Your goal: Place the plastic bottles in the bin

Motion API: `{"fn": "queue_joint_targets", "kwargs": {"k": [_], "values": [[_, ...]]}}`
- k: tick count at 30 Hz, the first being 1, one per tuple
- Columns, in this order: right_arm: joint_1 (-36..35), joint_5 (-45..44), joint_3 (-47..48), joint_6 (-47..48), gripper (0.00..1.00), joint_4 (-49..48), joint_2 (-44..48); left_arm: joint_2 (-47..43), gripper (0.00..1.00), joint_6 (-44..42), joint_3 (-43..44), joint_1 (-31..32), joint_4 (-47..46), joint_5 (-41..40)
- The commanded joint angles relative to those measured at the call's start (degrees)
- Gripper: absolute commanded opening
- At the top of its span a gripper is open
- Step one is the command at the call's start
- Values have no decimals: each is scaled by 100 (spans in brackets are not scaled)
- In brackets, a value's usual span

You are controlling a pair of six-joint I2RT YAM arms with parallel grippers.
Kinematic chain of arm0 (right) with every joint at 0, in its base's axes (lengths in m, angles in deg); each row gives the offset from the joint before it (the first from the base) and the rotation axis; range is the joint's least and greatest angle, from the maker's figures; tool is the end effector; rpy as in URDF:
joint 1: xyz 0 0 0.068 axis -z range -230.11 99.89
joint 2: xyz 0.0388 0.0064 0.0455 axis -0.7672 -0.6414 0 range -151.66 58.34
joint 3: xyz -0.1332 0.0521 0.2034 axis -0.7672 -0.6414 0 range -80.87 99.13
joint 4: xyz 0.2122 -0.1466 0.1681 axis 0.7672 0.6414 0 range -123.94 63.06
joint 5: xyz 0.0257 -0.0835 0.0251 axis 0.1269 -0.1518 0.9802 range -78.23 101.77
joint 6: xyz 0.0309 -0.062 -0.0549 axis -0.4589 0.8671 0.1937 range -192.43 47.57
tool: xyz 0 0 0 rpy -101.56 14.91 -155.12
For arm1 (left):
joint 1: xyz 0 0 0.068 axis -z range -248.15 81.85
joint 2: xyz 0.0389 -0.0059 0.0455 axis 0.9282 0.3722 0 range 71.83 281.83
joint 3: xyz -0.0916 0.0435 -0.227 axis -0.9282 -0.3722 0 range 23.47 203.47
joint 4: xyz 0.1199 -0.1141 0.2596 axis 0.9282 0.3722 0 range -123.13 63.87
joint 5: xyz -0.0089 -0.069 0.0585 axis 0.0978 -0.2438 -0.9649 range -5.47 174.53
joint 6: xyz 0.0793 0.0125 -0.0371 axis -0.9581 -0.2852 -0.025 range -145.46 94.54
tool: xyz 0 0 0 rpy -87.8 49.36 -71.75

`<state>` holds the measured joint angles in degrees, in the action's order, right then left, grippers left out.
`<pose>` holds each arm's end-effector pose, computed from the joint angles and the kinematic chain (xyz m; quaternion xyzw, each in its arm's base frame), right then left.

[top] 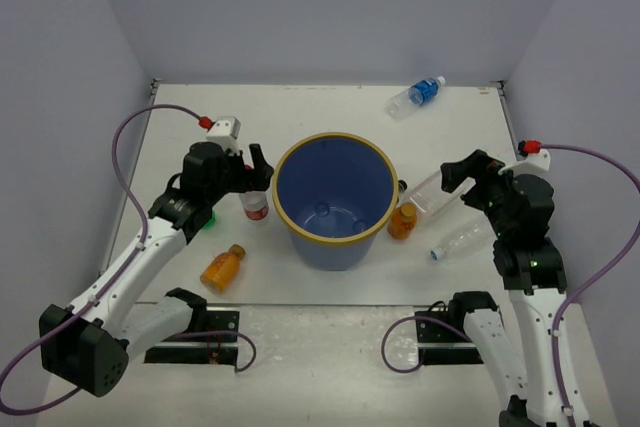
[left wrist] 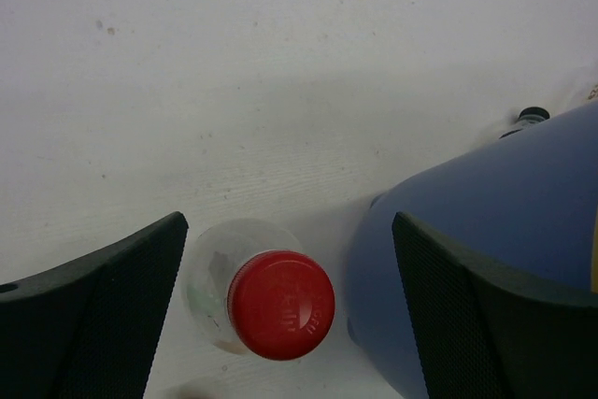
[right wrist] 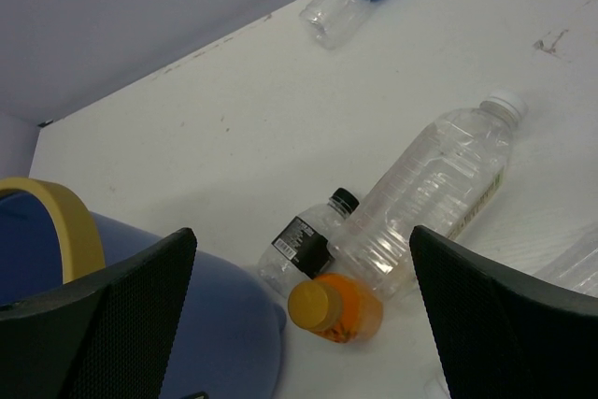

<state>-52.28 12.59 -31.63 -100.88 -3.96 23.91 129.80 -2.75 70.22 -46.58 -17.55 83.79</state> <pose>0.2388 0.0102 0.3419 0.1763 0.7744 0.1658 0.5845 0.3067 -0.1203 0.2489 -0.0119 0.8516 -0.1923 0.4874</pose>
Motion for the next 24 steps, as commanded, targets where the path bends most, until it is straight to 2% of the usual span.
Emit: {"fn": "queue_joint_targets", "kwargs": {"k": [1,3,4,6,11,13,18,20,24], "values": [[28,-5,-48,108,99,-53,38,-14,84,-194,-15,228,0,-546],[33,0,-66,119,99,-60,46,-2,68,-196,27,242,49,-587],[33,31,-71,140,99,-55,56,9,53,-196,73,242,90,-572],[33,55,-86,160,99,-47,73,-2,33,-183,170,249,185,-655],[33,25,-133,157,99,-45,126,-104,6,-54,414,260,469,-1193],[33,46,-126,163,99,-45,137,-134,1,-39,674,252,603,-1522],[33,76,-134,164,99,-27,192,-182,0,-20,1712,260,858,-2369],[33,51,-168,156,99,-35,217,-216,0,-54,2175,260,758,-2464],[33,45,-299,147,99,-80,279,-435,0,-538,2445,255,-440,-1362]]}}
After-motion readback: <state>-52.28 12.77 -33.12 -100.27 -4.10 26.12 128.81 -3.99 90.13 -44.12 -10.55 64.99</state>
